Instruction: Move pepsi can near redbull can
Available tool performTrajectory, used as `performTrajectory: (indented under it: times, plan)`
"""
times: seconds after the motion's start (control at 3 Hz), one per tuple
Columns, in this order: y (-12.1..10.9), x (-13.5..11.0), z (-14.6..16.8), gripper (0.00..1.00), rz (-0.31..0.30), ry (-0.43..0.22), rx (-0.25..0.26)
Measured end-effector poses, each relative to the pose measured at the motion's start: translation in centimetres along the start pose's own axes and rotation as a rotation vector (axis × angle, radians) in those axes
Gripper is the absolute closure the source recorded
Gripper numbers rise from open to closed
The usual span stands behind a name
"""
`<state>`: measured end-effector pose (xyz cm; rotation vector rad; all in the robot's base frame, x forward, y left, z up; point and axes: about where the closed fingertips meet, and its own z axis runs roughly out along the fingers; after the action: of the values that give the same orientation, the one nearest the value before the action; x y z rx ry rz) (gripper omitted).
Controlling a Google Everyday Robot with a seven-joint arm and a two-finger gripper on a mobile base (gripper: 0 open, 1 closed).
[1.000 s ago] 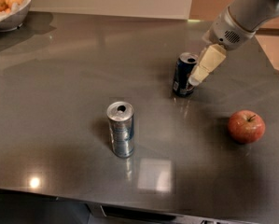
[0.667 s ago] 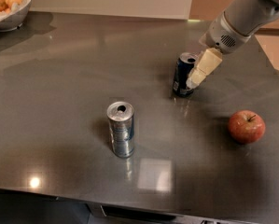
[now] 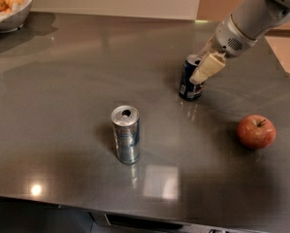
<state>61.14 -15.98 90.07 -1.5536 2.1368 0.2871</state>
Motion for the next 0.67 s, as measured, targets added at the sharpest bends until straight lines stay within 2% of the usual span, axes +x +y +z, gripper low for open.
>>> performTrajectory:
  times: [0.33, 0.67]
  plan:
    - [0.4, -0.5, -0.2, 0.62, -0.005, -0.03, -0.024]
    - [1.9, -1.1, -1.3, 0.85, -0.027, -0.063, -0.063]
